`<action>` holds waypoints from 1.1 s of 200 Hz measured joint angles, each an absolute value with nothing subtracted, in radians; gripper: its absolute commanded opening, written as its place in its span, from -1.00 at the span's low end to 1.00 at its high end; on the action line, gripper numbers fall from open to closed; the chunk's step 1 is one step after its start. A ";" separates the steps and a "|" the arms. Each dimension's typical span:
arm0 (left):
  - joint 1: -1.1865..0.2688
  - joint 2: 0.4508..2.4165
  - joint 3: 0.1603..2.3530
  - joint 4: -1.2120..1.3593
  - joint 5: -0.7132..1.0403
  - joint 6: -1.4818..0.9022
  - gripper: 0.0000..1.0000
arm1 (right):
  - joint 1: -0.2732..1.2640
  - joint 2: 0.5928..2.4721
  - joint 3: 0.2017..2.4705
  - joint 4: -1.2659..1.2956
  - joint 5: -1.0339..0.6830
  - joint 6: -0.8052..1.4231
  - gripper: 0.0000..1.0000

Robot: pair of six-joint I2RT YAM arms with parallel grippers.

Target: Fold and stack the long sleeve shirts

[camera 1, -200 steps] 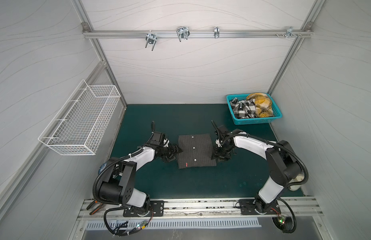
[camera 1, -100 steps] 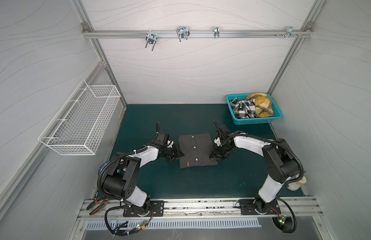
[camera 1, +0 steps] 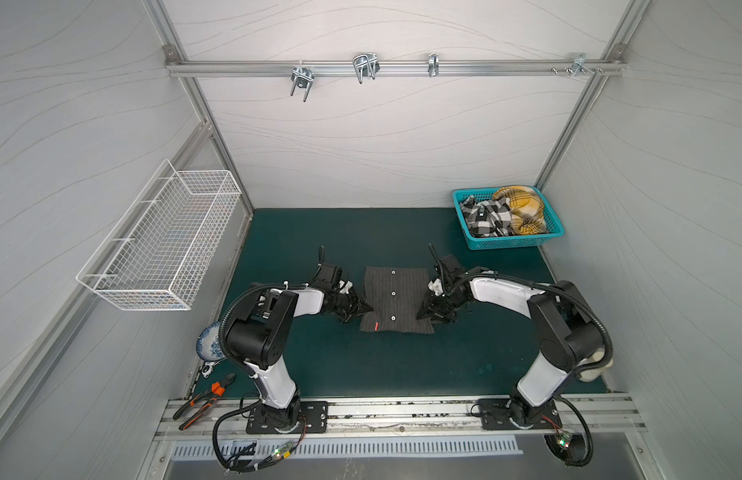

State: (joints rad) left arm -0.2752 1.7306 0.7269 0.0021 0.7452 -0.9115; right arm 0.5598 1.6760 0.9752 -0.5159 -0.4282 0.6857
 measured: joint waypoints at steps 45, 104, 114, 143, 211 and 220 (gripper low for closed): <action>-0.249 1.587 0.759 -0.209 0.693 -0.851 0.11 | 0.561 1.596 1.042 -0.603 -0.376 0.682 -0.12; -0.278 1.444 0.963 -0.402 0.600 -0.816 -0.51 | 0.561 1.624 1.151 -0.681 -0.311 0.649 -0.36; -0.308 1.462 0.970 -0.406 0.597 -0.815 -0.56 | 0.561 1.635 1.160 -0.692 -0.296 0.642 -0.33; -0.365 1.544 0.954 -0.406 0.598 -0.824 -0.81 | 0.561 1.655 1.160 -0.698 -0.290 0.634 -0.42; -0.317 1.663 0.894 -0.375 0.576 -0.833 -1.00 | 0.562 1.773 1.125 -0.644 -0.334 0.620 -0.74; -0.316 1.672 0.894 -0.373 0.572 -0.828 -1.00 | 0.564 1.776 1.112 -0.634 -0.336 0.620 -0.74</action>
State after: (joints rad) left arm -0.3161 1.6722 0.8940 -0.3725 0.5716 -0.8280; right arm 0.5644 1.7756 1.1122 -0.6342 -0.3359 0.6205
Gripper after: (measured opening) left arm 0.047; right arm 0.132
